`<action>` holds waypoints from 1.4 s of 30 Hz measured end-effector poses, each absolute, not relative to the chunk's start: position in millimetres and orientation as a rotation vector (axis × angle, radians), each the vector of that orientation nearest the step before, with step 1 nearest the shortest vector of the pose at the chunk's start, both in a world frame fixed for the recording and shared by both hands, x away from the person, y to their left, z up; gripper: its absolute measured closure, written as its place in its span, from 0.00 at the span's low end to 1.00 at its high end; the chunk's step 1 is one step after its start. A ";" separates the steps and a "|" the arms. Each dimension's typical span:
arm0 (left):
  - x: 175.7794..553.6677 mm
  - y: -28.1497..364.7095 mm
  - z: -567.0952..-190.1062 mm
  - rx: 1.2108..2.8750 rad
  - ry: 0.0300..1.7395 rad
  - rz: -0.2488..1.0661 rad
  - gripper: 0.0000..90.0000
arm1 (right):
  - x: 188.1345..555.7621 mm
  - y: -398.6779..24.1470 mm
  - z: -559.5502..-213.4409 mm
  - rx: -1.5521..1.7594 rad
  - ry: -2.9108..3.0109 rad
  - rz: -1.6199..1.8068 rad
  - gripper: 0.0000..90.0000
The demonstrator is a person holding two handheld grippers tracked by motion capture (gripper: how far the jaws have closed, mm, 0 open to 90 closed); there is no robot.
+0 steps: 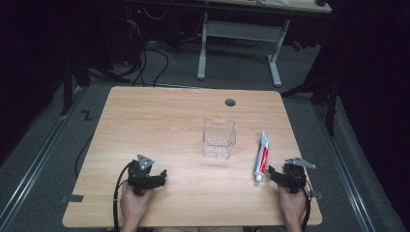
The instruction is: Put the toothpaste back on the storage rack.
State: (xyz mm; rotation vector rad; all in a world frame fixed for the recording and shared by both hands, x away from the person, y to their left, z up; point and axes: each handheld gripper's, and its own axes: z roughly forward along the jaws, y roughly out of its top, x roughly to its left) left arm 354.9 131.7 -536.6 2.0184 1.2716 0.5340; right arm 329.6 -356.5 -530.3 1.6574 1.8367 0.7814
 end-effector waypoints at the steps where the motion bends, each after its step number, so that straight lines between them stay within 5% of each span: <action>1: 354.9 131.8 -536.6 2.018 1.272 0.534 0.19 | 329.6 -356.5 -530.3 1.657 1.838 0.782 0.35; 23: 354.6 131.8 -536.6 2.017 1.274 0.534 0.19 | 329.5 -356.2 -530.2 1.647 1.847 0.779 0.35; 42: 354.5 131.7 -536.6 2.013 1.277 0.534 0.19 | 323.5 -362.2 -527.5 1.761 1.759 0.856 0.48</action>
